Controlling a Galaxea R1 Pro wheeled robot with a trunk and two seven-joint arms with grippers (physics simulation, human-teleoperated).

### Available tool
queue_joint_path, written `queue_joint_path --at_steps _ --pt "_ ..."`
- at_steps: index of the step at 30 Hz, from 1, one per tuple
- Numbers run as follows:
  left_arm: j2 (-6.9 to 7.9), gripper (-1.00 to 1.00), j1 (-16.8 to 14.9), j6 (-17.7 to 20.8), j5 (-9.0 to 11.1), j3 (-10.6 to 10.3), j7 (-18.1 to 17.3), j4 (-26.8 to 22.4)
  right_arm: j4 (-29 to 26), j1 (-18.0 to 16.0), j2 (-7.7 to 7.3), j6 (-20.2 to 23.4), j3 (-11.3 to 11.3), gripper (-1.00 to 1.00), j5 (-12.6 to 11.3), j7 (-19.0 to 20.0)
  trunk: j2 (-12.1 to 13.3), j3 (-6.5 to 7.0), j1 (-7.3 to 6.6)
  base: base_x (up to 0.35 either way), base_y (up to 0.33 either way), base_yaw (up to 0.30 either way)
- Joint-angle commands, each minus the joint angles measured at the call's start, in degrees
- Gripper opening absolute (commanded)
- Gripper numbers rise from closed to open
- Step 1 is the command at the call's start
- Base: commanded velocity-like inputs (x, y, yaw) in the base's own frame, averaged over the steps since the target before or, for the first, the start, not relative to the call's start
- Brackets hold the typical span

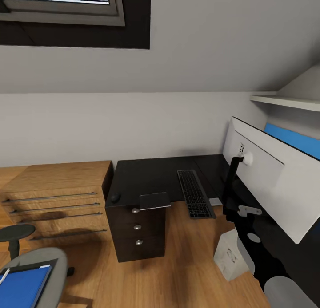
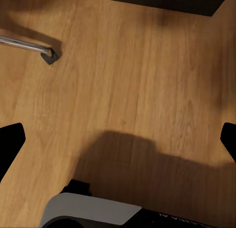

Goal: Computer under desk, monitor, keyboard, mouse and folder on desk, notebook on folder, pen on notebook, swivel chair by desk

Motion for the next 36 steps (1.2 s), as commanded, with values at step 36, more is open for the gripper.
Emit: queue_joint_path --at_steps 36 --pt "-0.04 1.0 0.0 -0.1 0.2 0.1 0.0 0.0 2.6 0.0 -1.01 -4.1 -0.1 1.0 -0.5 -0.6 0.0 -0.05 0.03 0.162 -0.005 0.0"
